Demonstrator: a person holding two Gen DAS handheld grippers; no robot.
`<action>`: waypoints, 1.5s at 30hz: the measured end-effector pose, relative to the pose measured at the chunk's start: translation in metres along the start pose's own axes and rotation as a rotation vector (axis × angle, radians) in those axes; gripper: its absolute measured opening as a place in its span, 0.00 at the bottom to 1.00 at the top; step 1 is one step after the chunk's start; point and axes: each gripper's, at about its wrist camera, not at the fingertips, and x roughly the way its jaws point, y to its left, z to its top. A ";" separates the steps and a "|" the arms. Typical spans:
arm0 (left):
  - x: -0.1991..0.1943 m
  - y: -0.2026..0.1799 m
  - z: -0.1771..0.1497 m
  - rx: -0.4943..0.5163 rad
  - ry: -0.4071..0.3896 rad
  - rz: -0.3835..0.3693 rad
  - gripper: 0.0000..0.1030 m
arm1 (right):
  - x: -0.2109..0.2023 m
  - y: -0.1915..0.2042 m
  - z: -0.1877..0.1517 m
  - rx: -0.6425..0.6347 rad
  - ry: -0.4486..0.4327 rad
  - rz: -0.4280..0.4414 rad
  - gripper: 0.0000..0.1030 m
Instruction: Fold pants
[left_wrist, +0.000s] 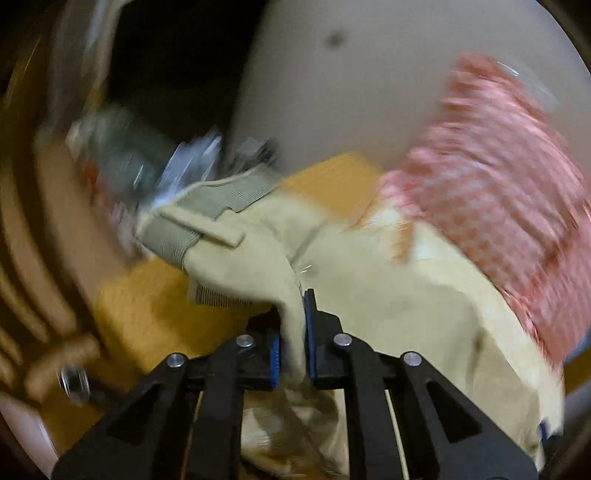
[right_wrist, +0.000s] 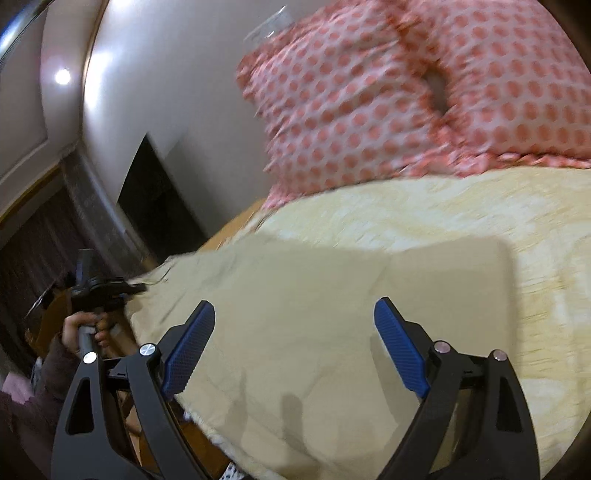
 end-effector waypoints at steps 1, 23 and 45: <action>-0.010 -0.024 0.004 0.068 -0.030 -0.033 0.08 | -0.009 -0.007 0.004 0.014 -0.029 -0.021 0.88; -0.043 -0.211 -0.102 0.682 0.019 -0.554 0.72 | -0.011 -0.115 0.013 0.369 0.083 -0.151 0.91; 0.087 -0.212 -0.059 0.513 0.417 -0.573 0.11 | 0.018 -0.118 0.037 0.251 0.205 0.032 0.14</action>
